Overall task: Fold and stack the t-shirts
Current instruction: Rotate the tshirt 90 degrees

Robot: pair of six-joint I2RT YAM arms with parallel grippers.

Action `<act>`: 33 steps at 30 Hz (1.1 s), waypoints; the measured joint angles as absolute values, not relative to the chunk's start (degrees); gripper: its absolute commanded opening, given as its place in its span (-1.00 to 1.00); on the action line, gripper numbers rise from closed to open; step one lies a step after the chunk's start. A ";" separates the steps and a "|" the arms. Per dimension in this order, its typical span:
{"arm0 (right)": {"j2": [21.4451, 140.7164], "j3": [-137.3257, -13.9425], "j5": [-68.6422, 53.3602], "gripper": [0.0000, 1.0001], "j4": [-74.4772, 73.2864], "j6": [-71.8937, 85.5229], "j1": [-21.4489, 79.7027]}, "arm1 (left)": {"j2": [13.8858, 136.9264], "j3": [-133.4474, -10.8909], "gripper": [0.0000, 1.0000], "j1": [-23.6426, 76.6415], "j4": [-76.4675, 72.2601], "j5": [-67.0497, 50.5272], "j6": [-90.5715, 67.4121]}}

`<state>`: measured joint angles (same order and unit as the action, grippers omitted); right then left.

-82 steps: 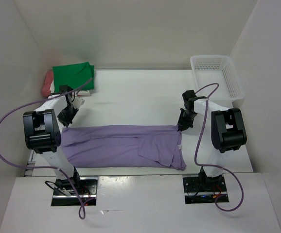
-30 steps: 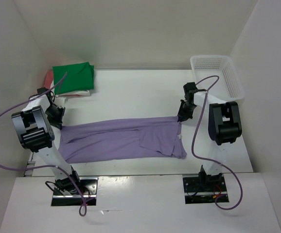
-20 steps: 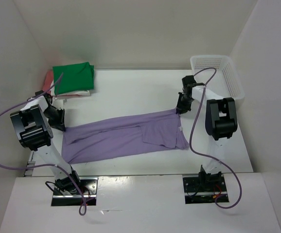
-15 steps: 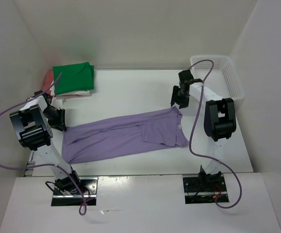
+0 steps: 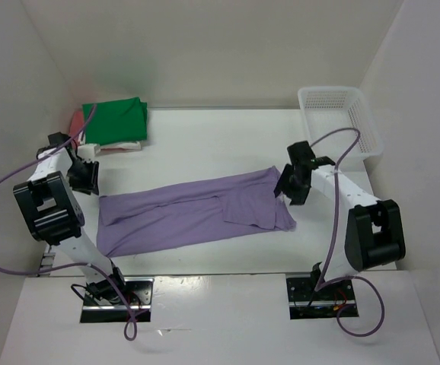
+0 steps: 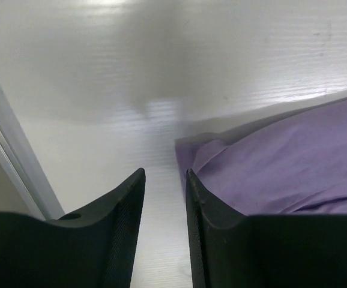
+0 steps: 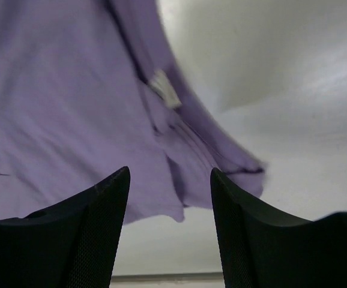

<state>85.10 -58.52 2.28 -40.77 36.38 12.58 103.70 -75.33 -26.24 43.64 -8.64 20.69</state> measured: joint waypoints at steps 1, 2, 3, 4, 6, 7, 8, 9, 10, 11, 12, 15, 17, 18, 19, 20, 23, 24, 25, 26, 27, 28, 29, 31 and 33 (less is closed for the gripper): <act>85.03 -55.79 1.56 0.23 -40.91 38.13 12.58 | 103.46 -75.50 -0.15 -25.56 43.42 -8.67 20.88; 85.03 -53.04 0.54 0.23 -40.93 39.97 12.58 | 103.33 -75.68 -0.13 -24.73 43.22 -8.60 21.04; 85.01 -51.20 -0.08 0.23 -41.25 41.32 12.58 | 103.24 -75.79 -0.13 -23.77 43.00 -8.56 21.19; 84.84 -49.28 -0.93 0.23 -41.36 42.92 12.56 | 103.11 -75.83 -0.11 -22.83 42.63 -8.25 21.28; 84.07 -47.22 -1.87 0.29 -41.71 45.67 12.56 | 102.94 -75.83 -0.05 -21.10 42.00 -7.44 21.67; 83.40 -46.76 -2.20 0.31 -41.60 47.00 12.56 | 102.87 -75.83 -0.05 -20.32 41.69 -7.18 22.33; 82.39 -46.46 -2.39 0.31 -41.52 48.07 12.56 | 102.85 -75.79 0.02 -19.81 41.32 -6.96 22.68; 81.65 -46.28 -2.46 0.35 -41.52 48.82 12.56 | 102.83 -75.64 0.02 -19.53 40.88 -6.74 23.09; 80.84 -45.95 -2.63 0.35 -41.23 49.67 12.56 | 102.83 -75.35 0.02 -19.31 40.25 -6.44 23.86; 80.27 -45.50 -2.87 0.35 -40.99 50.35 12.56 | 102.83 -74.76 0.02 -18.94 39.31 -6.09 24.29; 79.92 -44.82 -3.27 0.35 -40.86 51.29 12.56 | 102.89 -74.11 0.02 -18.65 38.65 -5.61 25.04; 80.20 -42.02 -4.27 0.28 -39.90 53.19 12.56 | 103.68 -72.53 -0.03 -17.89 37.30 -3.57 25.82; 81.43 -41.10 -4.64 -0.05 -39.75 53.67 12.56 | 104.71 -71.26 -0.11 -17.58 36.14 -2.37 26.59; 82.76 -41.28 -4.78 -0.59 -39.72 53.49 12.45 | 105.30 -70.54 -0.11 -17.52 35.70 -2.04 26.83; 84.38 -42.24 -4.97 -0.81 -40.40 52.99 12.29 | 105.78 -69.87 -0.11 -17.61 35.48 -1.54 27.00; 86.00 -43.31 -5.23 -1.00 -40.38 52.86 12.21 | 106.02 -69.30 -0.11 -17.89 35.62 -1.26 27.16; 92.53 -49.80 -5.78 -1.00 -41.82 51.18 12.08 | 105.71 -68.88 -0.11 -19.25 35.24 -0.27 27.88; 95.00 -52.56 -5.26 -1.00 -41.93 50.43 12.10 | 105.56 -68.66 -0.11 -19.73 35.18 -0.05 28.25; 98.02 -56.27 -4.69 -1.00 -42.06 49.52 12.29 | 105.23 -68.20 -0.11 -20.32 35.09 0.34 28.47; 101.32 -60.51 -4.34 -1.00 -42.19 48.45 12.53 | 104.88 -67.75 -0.11 -20.91 35.18 0.71 28.56; 104.73 -65.60 -3.62 -1.00 -42.52 47.40 12.86 | 104.44 -67.16 -0.11 -21.45 35.20 1.08 28.62; 108.09 -70.30 -2.55 -1.00 -42.33 46.28 13.30 | 103.98 -66.52 -0.11 -22.00 35.42 1.48 28.73; 111.39 -75.37 -1.32 -1.00 -42.19 45.04 13.82 | 103.63 -66.02 -0.08 -22.44 35.88 1.80 28.77; 118.37 -86.43 0.60 -1.00 -42.70 42.52 15.00 | 103.02 -65.28 -0.05 -22.98 36.97 2.28 28.93; 125.67 -98.61 2.52 -0.87 -43.97 39.97 15.94 | 102.85 -64.90 -0.05 -23.42 38.41 2.42 29.26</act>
